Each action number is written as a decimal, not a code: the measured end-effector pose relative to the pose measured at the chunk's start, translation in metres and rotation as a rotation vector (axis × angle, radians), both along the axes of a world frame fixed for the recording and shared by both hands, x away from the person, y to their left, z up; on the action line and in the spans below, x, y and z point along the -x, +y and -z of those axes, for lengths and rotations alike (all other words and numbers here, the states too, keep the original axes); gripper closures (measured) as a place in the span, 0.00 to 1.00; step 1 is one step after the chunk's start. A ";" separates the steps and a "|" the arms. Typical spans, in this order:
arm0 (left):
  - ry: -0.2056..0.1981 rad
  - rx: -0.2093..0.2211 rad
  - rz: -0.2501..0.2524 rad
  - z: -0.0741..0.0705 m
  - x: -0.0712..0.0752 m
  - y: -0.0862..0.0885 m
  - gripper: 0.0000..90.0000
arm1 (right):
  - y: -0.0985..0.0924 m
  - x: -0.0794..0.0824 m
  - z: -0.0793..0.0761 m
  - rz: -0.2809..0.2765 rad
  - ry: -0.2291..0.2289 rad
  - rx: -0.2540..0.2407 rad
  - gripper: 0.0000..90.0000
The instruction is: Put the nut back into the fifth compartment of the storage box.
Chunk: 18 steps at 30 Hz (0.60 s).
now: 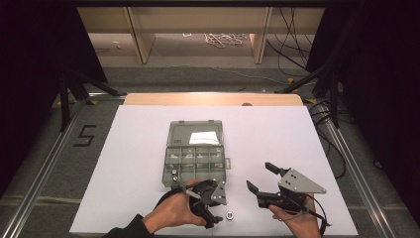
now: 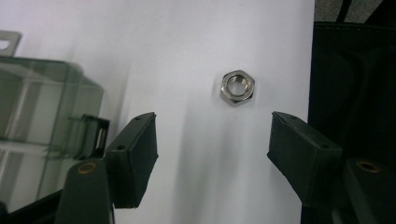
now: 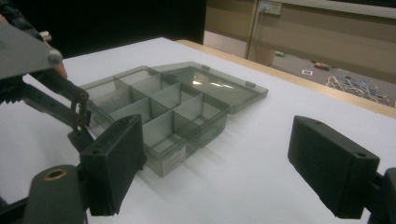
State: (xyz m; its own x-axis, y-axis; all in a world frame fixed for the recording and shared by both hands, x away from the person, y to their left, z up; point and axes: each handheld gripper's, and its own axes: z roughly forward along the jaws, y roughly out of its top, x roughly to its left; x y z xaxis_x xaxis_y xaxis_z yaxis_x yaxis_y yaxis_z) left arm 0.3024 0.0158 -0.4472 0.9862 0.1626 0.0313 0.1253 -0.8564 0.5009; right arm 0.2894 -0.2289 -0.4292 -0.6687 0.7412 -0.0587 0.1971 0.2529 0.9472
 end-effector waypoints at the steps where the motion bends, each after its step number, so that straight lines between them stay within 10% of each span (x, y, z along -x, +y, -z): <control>1: 0.004 -0.005 0.007 0.001 0.001 -0.003 0.36 | 0.000 0.000 0.000 0.005 0.003 0.004 0.21; 18: 0.007 -0.049 0.074 0.010 0.001 -0.028 0.45 | -0.005 -0.003 0.001 0.034 0.007 0.015 0.22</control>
